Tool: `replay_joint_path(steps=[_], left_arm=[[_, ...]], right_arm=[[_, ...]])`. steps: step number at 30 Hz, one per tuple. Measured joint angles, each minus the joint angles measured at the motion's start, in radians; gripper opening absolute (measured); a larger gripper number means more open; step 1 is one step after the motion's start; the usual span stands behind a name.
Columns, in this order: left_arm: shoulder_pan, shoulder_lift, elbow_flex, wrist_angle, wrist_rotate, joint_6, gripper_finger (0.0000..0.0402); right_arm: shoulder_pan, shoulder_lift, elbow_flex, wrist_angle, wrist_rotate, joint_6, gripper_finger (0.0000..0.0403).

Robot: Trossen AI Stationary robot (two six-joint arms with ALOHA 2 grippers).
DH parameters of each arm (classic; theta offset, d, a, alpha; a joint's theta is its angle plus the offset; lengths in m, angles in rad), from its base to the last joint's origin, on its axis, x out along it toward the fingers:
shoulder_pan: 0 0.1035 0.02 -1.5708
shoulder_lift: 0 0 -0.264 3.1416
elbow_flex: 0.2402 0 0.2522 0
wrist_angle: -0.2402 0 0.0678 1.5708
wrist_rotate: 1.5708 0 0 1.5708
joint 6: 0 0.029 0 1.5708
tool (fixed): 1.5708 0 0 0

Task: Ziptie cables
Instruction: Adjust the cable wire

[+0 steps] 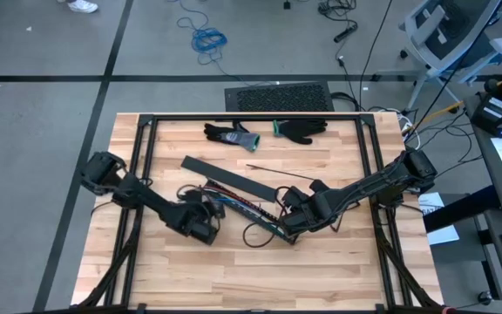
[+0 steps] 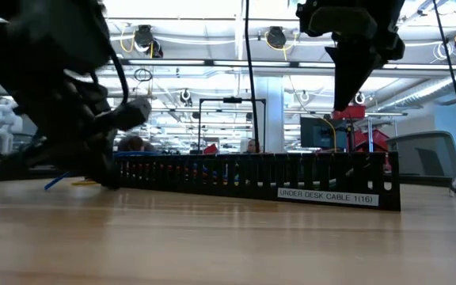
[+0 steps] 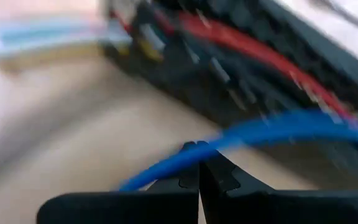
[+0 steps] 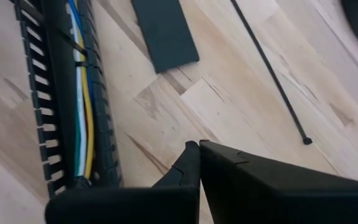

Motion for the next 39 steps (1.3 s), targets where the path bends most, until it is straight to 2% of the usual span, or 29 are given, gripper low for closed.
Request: replay_joint_path(steps=[4, 7, 11, 16, 25, 29, 34, 39], left_arm=[[0.004, -0.037, 0.000, -0.153, -0.029, -0.129, 0.0000], [0.005, -0.080, 0.000, -0.240, -0.030, -0.135, 0.0000], [0.004, -0.164, 0.005, -0.333, -0.073, -0.128, 0.0000], [0.035, -0.237, 0.011, -0.428, -0.122, -0.010, 0.0000], [0.141, -0.211, -0.003, -0.358, -0.120, 0.285, 0.0000], [0.168, -0.177, -0.046, -0.288, -0.070, 0.410, 0.0000], [0.188, -0.148, -0.134, -0.248, 0.044, 0.437, 0.0000], [0.190, -0.151, -0.190, -0.234, 0.037, 0.453, 0.0000]], right_arm=[[0.000, 0.000, 0.000, 0.010, 0.000, 0.012, 0.0000], [0.006, 0.000, 0.000, 0.013, 0.000, 0.016, 0.0000], [0.013, 0.000, 0.000, 0.017, 0.020, 0.025, 0.0000], [0.013, 0.000, 0.000, 0.020, 0.029, 0.046, 0.0000], [0.039, 0.000, 0.000, 0.020, 0.024, 0.095, 0.0000], [0.058, 0.000, 0.000, 0.016, 0.024, 0.136, 0.0000], [0.088, 0.000, 0.000, 0.016, 0.025, 0.197, 0.0000], [0.123, 0.000, 0.000, 0.016, 0.024, 0.251, 0.0000]])
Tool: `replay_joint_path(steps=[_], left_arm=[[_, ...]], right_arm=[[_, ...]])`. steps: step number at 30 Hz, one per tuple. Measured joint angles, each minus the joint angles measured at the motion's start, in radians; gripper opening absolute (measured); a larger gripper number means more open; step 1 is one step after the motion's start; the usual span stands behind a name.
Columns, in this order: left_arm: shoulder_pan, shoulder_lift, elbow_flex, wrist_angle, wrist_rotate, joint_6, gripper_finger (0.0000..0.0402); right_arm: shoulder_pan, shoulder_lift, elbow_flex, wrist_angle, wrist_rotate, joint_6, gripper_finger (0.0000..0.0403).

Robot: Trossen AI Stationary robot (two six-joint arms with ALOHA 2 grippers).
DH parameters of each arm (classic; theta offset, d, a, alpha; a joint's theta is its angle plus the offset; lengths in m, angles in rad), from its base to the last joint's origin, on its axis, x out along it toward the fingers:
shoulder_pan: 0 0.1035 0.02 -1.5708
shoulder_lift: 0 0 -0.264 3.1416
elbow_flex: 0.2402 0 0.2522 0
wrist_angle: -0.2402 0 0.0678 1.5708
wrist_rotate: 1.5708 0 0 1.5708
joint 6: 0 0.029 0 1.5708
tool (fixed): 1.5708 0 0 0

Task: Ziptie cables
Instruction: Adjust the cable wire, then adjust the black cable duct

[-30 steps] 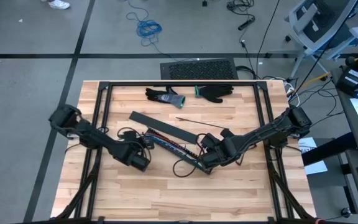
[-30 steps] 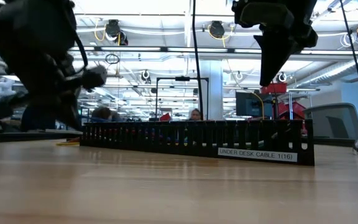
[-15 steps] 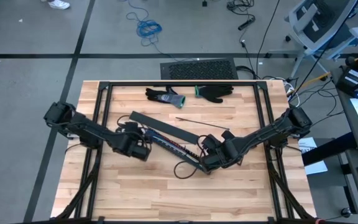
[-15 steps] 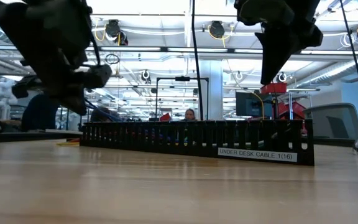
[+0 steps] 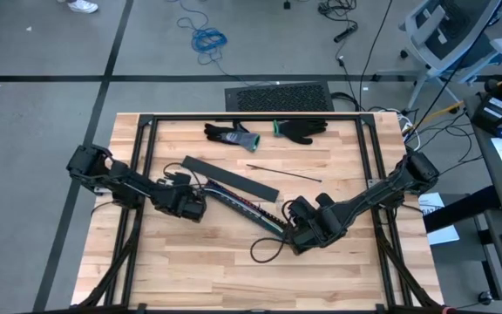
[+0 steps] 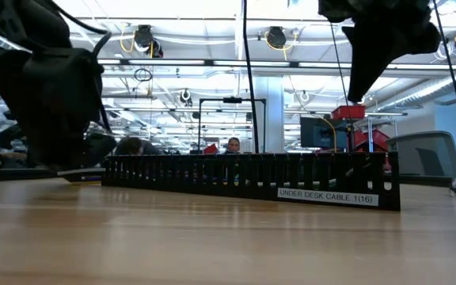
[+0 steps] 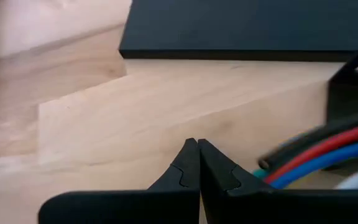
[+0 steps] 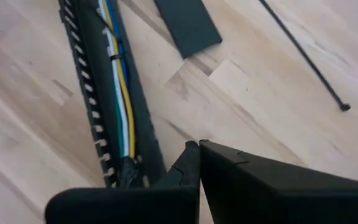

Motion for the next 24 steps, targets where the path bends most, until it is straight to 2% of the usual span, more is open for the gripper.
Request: replay_joint_path(steps=[5, 10, 12, 16, 21, 24], left_arm=[[0.000, -0.001, -0.049, 0.037, -0.014, 0.095, 0.0000], [-0.019, -0.013, -0.032, -0.005, 0.105, 0.320, 0.0000], [-0.042, -0.027, 0.007, -0.074, 0.172, 0.353, 0.0000], [-0.054, -0.064, 0.106, -0.273, 0.314, 0.284, 0.0000], [-0.092, -0.183, 0.200, -0.317, 0.334, 0.315, 0.0000], [-0.133, -0.275, 0.258, -0.281, 0.314, 0.471, 0.0000]], right_arm=[[0.033, 0.000, 0.000, 0.001, 0.000, 0.037, 0.0000], [0.067, 0.000, 0.000, -0.007, 0.000, 0.058, 0.0000], [0.079, 0.000, 0.000, -0.022, 0.001, 0.071, 0.0000], [0.109, 0.000, 0.000, -0.039, 0.052, 0.114, 0.0000], [0.157, -0.006, 0.000, -0.126, 0.083, 0.268, 0.0000], [0.212, -0.017, 0.000, -0.175, 0.084, 0.409, 0.0000]])
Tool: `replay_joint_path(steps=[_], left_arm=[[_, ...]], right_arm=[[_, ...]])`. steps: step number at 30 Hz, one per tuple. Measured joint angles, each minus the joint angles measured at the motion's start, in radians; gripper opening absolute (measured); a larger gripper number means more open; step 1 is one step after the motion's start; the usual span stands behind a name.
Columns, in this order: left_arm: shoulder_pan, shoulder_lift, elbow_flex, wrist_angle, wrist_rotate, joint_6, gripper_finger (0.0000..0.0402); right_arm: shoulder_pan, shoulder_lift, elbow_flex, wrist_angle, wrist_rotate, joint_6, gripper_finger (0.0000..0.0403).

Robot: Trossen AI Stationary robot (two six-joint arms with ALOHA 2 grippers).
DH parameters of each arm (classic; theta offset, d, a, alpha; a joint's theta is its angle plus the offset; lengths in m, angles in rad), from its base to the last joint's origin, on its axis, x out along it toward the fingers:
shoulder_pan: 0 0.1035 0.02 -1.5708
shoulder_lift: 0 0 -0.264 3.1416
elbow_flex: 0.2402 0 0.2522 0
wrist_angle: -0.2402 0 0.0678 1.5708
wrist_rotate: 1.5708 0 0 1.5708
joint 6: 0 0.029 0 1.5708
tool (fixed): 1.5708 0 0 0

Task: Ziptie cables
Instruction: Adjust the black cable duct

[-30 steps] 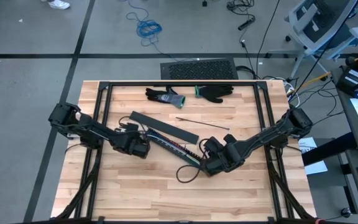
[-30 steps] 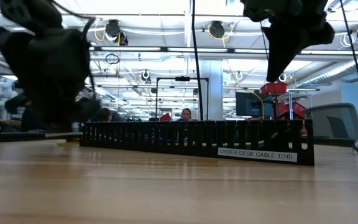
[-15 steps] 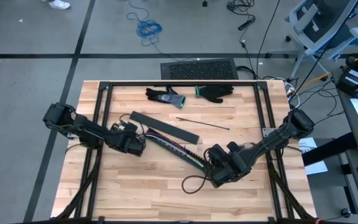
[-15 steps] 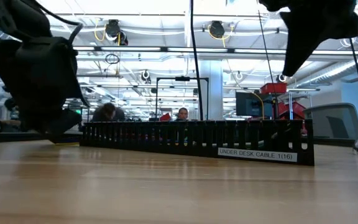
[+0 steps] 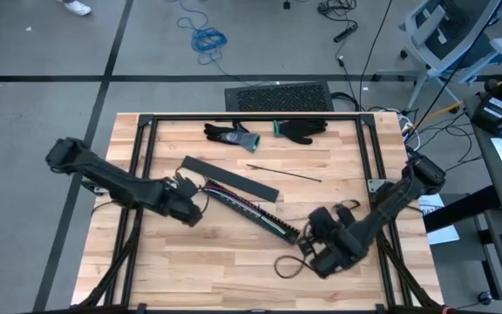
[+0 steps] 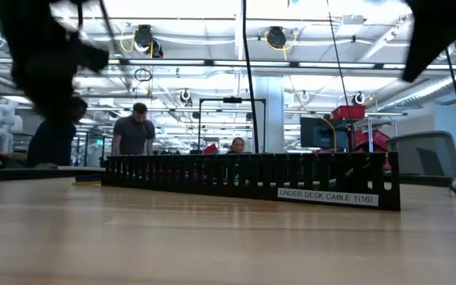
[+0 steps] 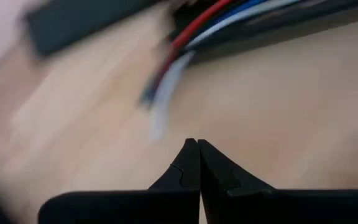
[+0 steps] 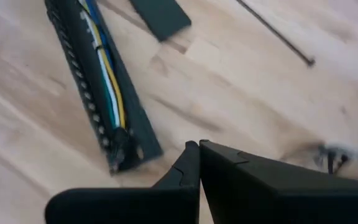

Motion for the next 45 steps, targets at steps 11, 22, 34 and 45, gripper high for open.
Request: replay_joint_path(steps=[11, 22, 34, 45], left_arm=[[0.073, -0.359, -0.020, 0.250, -0.106, 0.646, 0.0000], [0.527, -0.336, -0.087, 0.399, 0.373, 1.062, 0.0000], [0.736, 0.141, 0.022, 0.523, 0.589, 1.398, 0.0014], [0.707, 0.380, 0.145, 0.493, 0.617, 1.457, 0.0001]], right_arm=[[0.124, -0.004, -0.069, 0.429, -0.009, 0.153, 0.0000], [-0.204, -0.003, -0.162, 0.659, 0.048, -0.073, 0.0046], [-0.129, -0.036, -0.161, 0.800, 0.098, -0.140, 0.0069], [-0.001, -0.066, -0.161, 0.532, 0.222, 0.193, 0.0001]])
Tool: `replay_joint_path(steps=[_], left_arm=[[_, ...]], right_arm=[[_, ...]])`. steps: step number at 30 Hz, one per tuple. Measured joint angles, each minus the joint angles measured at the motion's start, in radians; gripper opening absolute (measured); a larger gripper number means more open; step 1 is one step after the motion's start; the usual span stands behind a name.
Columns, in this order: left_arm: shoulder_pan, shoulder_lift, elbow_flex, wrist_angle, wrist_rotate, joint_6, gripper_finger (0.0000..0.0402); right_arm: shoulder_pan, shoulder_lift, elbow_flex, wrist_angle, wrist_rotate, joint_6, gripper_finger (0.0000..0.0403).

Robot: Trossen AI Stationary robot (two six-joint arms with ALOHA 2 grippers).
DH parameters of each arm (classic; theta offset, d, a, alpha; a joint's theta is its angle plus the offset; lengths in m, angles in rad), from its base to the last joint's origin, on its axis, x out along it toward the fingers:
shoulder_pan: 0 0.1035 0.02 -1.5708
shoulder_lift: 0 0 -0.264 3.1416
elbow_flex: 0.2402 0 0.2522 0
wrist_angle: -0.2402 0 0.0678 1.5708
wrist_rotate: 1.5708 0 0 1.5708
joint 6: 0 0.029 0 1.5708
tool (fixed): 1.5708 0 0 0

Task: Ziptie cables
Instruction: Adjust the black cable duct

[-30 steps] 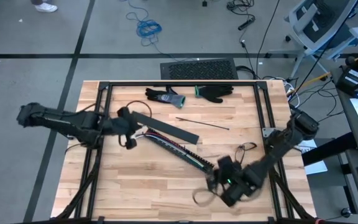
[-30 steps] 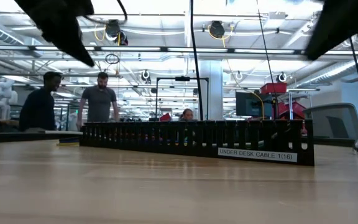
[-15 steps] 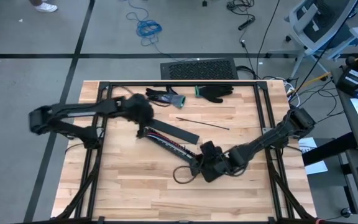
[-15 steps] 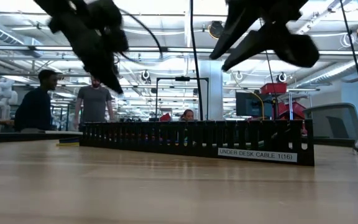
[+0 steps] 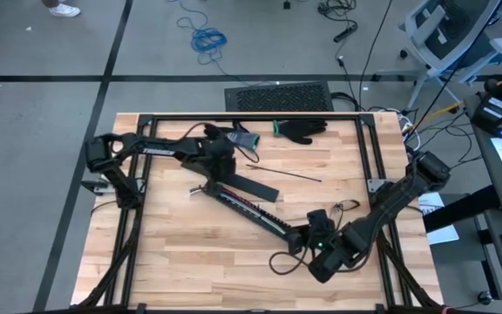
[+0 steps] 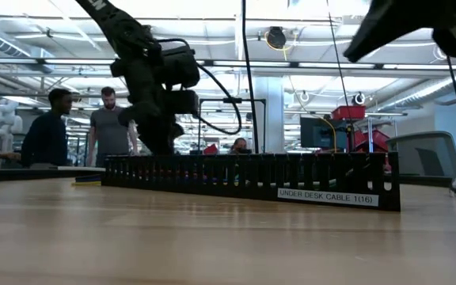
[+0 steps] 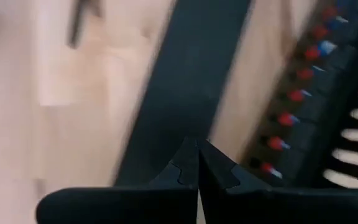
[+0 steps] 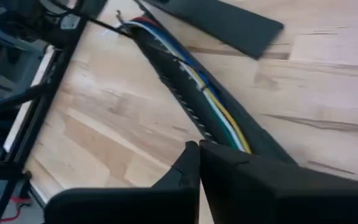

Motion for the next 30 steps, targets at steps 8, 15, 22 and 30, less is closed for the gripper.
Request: replay_joint_path(steps=[8, 15, 22, 30], left_arm=[[-0.072, -0.002, -0.004, -0.183, 0.006, -0.046, 0.0001], [-0.156, -0.002, -0.008, -0.230, 0.036, -0.195, 0.0000], [-0.263, -0.002, -0.008, -0.227, 0.083, -0.293, 0.0000], [-0.340, -0.002, -0.008, -0.224, 0.001, -0.324, 0.0000]], right_arm=[[0.015, 0.000, 0.000, -0.112, -0.024, 0.038, 0.0001], [0.015, 0.000, 0.000, -0.128, -0.017, 0.000, 0.0000], [0.015, -0.023, 0.000, -0.168, -0.014, -0.019, 0.0000], [0.012, -0.076, 0.000, -0.252, 0.018, -0.028, 0.0000]])
